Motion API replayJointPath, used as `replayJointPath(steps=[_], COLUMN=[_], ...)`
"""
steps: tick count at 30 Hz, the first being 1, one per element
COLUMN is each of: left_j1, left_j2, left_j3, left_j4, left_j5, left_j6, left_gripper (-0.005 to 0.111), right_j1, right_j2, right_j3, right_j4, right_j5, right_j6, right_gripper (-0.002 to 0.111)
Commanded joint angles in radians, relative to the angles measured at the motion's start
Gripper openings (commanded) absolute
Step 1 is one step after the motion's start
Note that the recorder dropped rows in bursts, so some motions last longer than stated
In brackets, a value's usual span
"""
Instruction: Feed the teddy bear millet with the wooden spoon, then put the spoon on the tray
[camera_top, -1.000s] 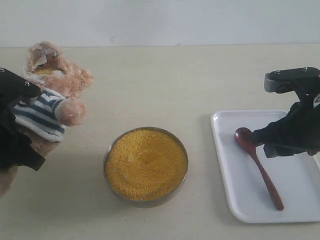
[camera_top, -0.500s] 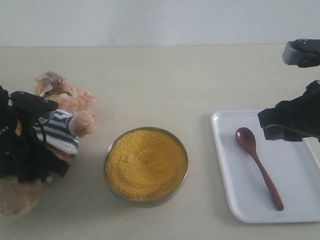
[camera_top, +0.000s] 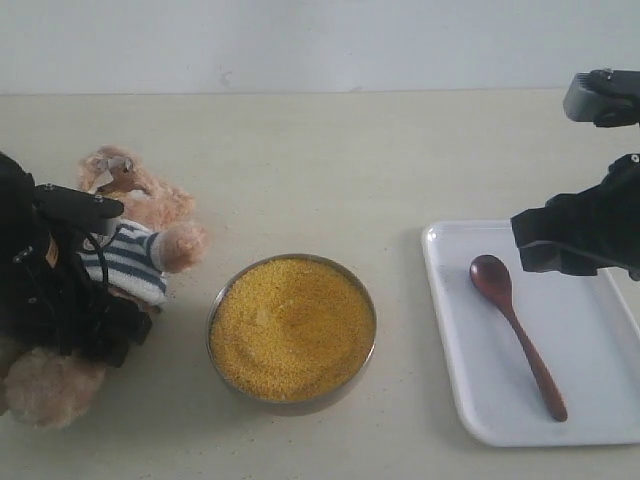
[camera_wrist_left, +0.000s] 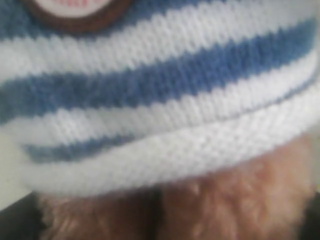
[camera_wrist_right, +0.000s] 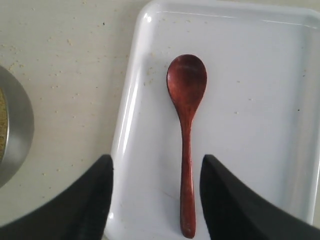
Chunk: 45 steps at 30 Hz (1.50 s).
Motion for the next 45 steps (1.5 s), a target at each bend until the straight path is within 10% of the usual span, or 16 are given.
replayJointPath(steps=[1, 20, 23, 27, 45], left_j1=[-0.008, -0.008, -0.008, -0.008, 0.160], left_j2=[-0.015, -0.188, -0.227, -0.279, -0.594], left_j3=[-0.005, -0.177, -0.185, -0.185, -0.135], left_j4=[-0.011, -0.011, -0.003, 0.039, -0.076], left_j5=[0.004, 0.224, 0.218, 0.192, -0.086], left_j6=[-0.035, 0.001, 0.019, 0.019, -0.004], left_gripper=[0.089, 0.094, 0.075, 0.005, 0.004], right_j1=[-0.001, -0.001, -0.001, -0.001, -0.001], right_j2=[-0.007, -0.007, -0.010, -0.012, -0.505], right_j3=[-0.001, -0.001, 0.027, 0.073, 0.299], right_j4=[0.008, 0.010, 0.013, 0.031, 0.050], right_j5=[-0.010, -0.018, -0.067, -0.114, -0.503], right_j6=[-0.013, -0.014, -0.017, -0.015, -0.017], right_gripper=[0.050, 0.050, 0.046, 0.007, 0.000])
